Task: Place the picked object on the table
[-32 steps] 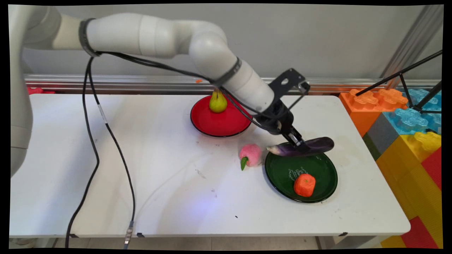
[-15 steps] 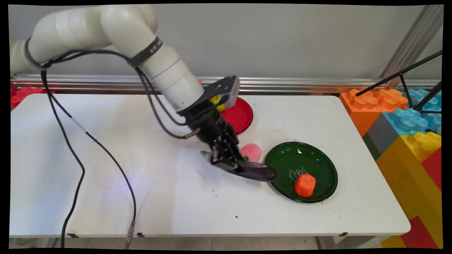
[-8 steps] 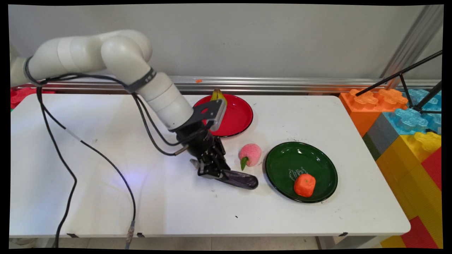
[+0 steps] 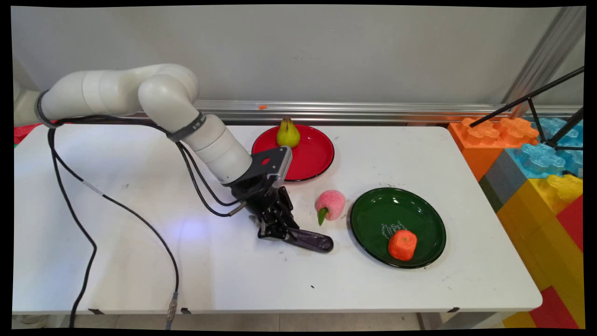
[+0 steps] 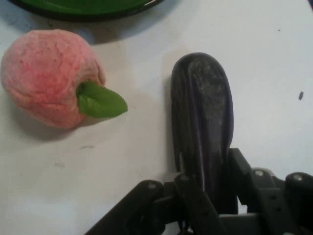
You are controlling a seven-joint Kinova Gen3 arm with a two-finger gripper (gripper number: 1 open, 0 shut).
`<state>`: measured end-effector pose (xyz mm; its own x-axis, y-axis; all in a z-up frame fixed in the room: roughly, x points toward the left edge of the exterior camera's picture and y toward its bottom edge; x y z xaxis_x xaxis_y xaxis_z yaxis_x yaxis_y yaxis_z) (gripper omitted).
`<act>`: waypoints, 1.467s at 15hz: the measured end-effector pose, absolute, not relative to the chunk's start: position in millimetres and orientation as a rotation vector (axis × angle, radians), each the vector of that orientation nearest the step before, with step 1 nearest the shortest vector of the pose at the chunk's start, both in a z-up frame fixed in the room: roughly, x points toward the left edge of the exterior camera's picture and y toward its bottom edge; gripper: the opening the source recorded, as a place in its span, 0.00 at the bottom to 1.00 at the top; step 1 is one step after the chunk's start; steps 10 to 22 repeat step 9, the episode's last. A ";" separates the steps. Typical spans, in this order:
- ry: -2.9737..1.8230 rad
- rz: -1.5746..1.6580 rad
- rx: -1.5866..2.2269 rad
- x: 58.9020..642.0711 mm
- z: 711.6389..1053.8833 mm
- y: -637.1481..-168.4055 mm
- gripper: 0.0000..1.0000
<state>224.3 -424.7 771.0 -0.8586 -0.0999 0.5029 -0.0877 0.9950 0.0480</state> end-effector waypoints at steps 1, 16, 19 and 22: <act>-2.607 -0.026 0.130 224.7 769.3 -425.0 0.00; -2.585 0.002 0.114 223.4 766.8 -424.7 1.00; -2.585 0.002 0.114 223.4 766.8 -424.7 1.00; -2.585 0.002 0.114 223.4 766.8 -424.7 1.00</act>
